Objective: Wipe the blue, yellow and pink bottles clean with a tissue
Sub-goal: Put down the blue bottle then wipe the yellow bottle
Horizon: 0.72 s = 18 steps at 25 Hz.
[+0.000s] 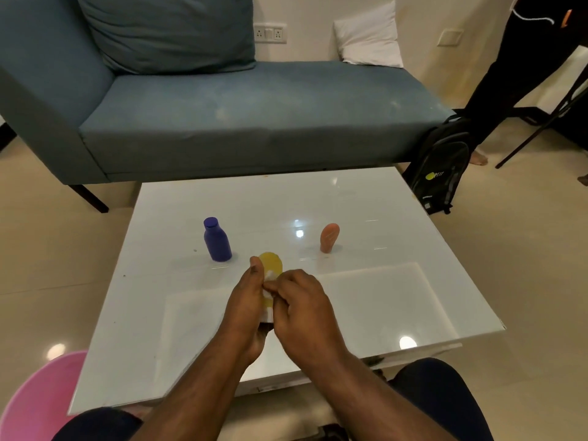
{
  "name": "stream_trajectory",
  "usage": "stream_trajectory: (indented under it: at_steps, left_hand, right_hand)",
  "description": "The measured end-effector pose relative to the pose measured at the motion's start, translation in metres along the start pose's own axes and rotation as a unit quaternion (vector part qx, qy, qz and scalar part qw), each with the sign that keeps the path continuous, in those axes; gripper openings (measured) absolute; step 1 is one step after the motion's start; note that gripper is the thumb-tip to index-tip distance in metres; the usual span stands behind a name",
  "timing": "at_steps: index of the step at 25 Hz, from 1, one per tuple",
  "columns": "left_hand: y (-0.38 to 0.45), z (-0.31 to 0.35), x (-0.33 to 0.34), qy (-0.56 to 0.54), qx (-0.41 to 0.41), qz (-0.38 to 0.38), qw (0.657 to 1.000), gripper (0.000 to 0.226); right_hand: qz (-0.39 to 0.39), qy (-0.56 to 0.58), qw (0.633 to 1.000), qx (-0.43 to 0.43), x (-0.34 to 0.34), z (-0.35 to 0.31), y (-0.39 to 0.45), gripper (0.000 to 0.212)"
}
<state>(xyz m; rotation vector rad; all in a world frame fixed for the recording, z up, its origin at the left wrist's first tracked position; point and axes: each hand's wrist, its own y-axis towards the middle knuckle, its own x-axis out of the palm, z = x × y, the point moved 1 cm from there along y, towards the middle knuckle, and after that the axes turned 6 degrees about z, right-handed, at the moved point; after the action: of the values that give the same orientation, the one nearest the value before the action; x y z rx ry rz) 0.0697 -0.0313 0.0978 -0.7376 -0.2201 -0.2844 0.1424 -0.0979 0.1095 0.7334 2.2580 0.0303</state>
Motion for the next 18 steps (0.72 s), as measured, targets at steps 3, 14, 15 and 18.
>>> stream_trajectory:
  at_steps: [3, 14, 15, 18]
  left_hand:
    - [0.006, -0.01, -0.002, 0.019, -0.026, -0.031, 0.999, 0.045]
    - [0.108, 0.004, -0.004, 0.217, 0.128, 0.034, 0.967, 0.041]
    - [0.121, 0.007, -0.002, 0.226, 0.139, 0.037, 0.963, 0.04]
    - [0.152, 0.016, 0.005, 0.26, 0.163, 0.036, 0.951, 0.034]
  right_hand:
    - [0.035, 0.032, 0.998, 0.041, -0.003, 0.023, 0.008, 0.027]
    - [0.048, 0.368, 0.823, 0.429, 0.01, 0.12, 0.025, 0.035]
    - [0.041, 0.37, 0.818, 0.439, 0.013, 0.125, 0.028, 0.039]
    - [0.029, 0.407, 0.796, 0.448, 0.018, 0.133, 0.038, 0.051]
